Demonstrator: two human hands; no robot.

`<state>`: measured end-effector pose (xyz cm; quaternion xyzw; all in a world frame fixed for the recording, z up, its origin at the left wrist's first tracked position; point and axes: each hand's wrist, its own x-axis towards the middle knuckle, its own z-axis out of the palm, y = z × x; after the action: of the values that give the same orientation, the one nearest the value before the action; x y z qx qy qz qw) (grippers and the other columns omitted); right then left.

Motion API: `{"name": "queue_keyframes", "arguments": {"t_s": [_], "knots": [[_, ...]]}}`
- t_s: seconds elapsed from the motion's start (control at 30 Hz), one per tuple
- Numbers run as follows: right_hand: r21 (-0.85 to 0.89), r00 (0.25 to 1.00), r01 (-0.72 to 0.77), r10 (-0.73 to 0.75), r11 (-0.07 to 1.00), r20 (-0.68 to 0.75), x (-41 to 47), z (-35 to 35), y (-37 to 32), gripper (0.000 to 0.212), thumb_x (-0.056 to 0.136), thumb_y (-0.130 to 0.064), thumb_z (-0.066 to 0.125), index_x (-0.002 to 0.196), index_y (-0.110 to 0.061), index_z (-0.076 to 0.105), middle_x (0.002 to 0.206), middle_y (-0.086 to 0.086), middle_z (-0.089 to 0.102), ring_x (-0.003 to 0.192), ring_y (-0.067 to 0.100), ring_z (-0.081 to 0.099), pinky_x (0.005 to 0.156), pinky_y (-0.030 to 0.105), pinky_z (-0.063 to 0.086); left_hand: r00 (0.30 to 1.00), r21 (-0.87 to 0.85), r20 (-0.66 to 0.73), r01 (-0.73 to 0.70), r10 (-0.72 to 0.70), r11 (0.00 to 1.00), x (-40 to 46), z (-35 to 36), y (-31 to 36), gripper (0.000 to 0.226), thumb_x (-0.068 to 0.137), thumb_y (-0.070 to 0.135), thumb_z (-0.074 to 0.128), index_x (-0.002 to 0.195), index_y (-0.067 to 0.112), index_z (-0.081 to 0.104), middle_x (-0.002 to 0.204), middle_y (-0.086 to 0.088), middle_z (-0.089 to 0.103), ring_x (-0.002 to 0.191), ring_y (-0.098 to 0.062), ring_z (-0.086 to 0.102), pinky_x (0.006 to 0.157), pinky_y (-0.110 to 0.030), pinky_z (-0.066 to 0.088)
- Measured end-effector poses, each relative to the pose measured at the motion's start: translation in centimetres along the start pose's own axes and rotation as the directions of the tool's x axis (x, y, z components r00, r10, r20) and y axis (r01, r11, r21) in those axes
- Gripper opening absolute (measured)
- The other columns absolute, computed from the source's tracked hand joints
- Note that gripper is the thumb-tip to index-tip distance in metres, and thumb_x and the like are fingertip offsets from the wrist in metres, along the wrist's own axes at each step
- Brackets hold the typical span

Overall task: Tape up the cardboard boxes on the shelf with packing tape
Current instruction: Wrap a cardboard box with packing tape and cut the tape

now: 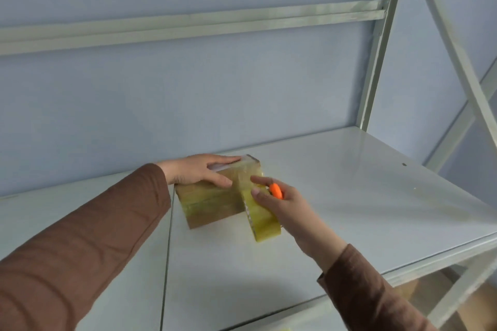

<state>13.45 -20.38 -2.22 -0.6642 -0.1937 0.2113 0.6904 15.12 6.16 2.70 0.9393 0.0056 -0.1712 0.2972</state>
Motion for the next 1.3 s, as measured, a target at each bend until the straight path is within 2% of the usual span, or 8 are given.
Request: {"name": "queue_keyframes", "arguments": {"t_s": [0.17,0.37,0.53,0.67,0.77,0.93,1.17,1.3], "knots": [[0.202,0.991,0.083,-0.103,0.976,0.09,1.5,-1.3,-4.8,0.039,0.098,-0.036,0.066,0.137,-0.032,0.062,0.122,-0.006,0.074,0.112,0.008,0.07,0.097,0.027,0.053,0.963,-0.268,0.212,0.222,-0.168,0.937,-1.2,-1.5,0.8,0.049,0.091,0.058,0.066,0.137,0.041,0.061,0.129,0.004,0.071,0.119,-0.023,0.068,0.104,-0.04,0.053],[-0.054,0.98,0.191,-0.187,0.98,0.073,2.6,-0.2,-3.6,0.046,0.099,-0.026,0.068,0.141,-0.037,0.054,0.107,-0.01,0.068,0.094,-0.003,0.064,0.075,0.007,0.045,0.933,0.083,-0.318,-0.149,0.168,0.985,-1.4,1.2,-0.5,0.032,0.107,0.023,0.051,0.132,0.039,0.062,0.131,0.023,0.062,0.116,0.003,0.056,0.101,-0.022,0.039],[-0.031,0.964,0.218,-0.21,0.976,0.166,3.0,-0.3,-2.7,0.017,0.099,-0.028,0.066,0.114,-0.019,0.069,0.101,0.011,0.068,0.095,0.017,0.061,0.087,0.033,0.046,0.973,0.05,-0.154,-0.169,0.174,0.984,-2.3,2.0,-0.1,0.068,0.072,0.075,0.072,0.132,0.053,0.05,0.122,0.044,0.055,0.112,0.022,0.049,0.088,-0.003,0.036],[-0.115,0.965,0.242,-0.228,0.963,0.127,3.2,0.0,-2.9,0.015,0.102,-0.024,0.064,0.103,-0.01,0.067,0.089,0.008,0.056,0.084,0.018,0.049,0.078,0.036,0.037,0.966,0.162,-0.214,-0.108,0.142,0.981,-2.0,2.2,-0.5,0.084,0.077,0.054,0.083,0.15,0.042,0.042,0.147,0.025,0.045,0.133,-0.001,0.046,0.11,-0.027,0.038],[-0.11,0.964,0.265,-0.261,0.958,0.049,2.1,0.3,-2.9,0.02,0.093,-0.038,0.064,0.092,-0.018,0.068,0.082,0.001,0.056,0.078,0.014,0.049,0.071,0.028,0.038,0.96,0.239,-0.203,-0.141,0.191,0.961,-2.1,2.4,-0.7,0.073,0.087,0.047,0.075,0.151,0.05,0.04,0.15,0.042,0.026,0.146,-0.003,0.03,0.114,-0.028,0.029],[-0.109,0.999,0.026,-0.03,0.994,-0.041,-2.5,0.1,1.9,0.028,0.079,-0.048,0.067,0.076,-0.021,0.063,0.071,-0.003,0.054,0.068,0.014,0.049,0.064,0.033,0.037,0.97,0.324,-0.132,-0.15,0.202,0.934,-1.4,1.8,-0.7,0.062,0.099,0.051,0.059,0.14,0.078,0.022,0.172,0.012,0.004,0.157,-0.01,0.005,0.125,-0.035,0.008],[-0.008,0.988,-0.152,0.152,0.988,-0.015,-2.6,1.3,3.3,0.025,0.089,-0.042,0.074,0.084,-0.02,0.063,0.076,0.001,0.054,0.07,0.017,0.05,0.059,0.025,0.037,0.976,0.598,-0.076,-0.12,0.205,0.792,-0.7,1.3,-1.3,0.06,0.11,0.046,0.031,0.144,0.074,-0.01,0.172,0.006,-0.01,0.156,-0.009,-0.017,0.128,-0.045,-0.005],[-0.069,0.995,-0.101,0.1,0.992,-0.019,-2.9,2.0,3.8,0.03,0.099,-0.039,0.066,0.08,-0.019,0.054,0.076,0.001,0.045,0.07,0.018,0.041,0.064,0.029,0.033,0.879,0.687,-0.376,0.05,0.295,0.724,-2.1,3.7,-0.6,0.073,0.106,0.04,0.045,0.158,0.054,-0.004,0.173,0.0,0.002,0.159,-0.019,0.001,0.129,-0.046,0.005]]}}
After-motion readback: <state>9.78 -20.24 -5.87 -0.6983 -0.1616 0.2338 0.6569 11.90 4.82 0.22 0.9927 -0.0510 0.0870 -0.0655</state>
